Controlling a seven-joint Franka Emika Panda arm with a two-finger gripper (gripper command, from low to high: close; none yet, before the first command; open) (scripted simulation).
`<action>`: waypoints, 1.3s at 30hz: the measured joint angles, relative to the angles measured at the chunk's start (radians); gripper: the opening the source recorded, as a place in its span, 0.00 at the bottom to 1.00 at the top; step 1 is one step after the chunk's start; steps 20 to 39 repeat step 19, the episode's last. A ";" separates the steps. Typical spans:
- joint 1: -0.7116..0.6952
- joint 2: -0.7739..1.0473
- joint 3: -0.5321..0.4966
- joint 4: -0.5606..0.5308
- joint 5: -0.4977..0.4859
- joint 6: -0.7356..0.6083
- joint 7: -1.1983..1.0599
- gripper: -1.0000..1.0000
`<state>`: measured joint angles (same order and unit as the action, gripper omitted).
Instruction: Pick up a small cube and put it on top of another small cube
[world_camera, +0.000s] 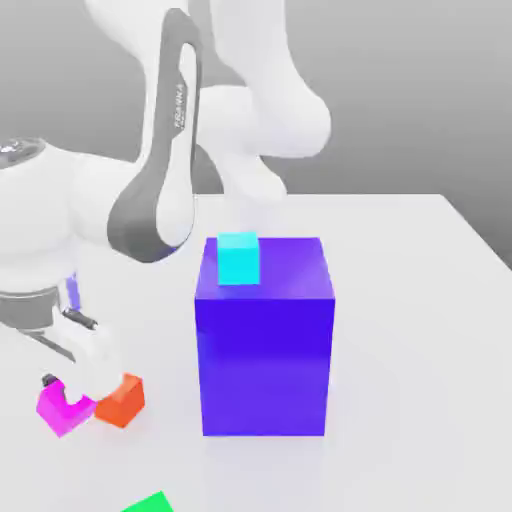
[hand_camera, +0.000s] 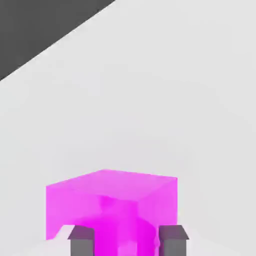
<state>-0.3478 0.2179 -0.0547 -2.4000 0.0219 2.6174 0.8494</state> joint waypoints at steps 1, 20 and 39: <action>0.018 0.011 0.017 0.030 -0.007 -0.018 -0.001 0.00; 0.105 0.109 0.093 0.169 -0.044 -0.060 -0.007 1.00; 0.105 0.109 0.093 0.169 -0.044 -0.060 -0.007 1.00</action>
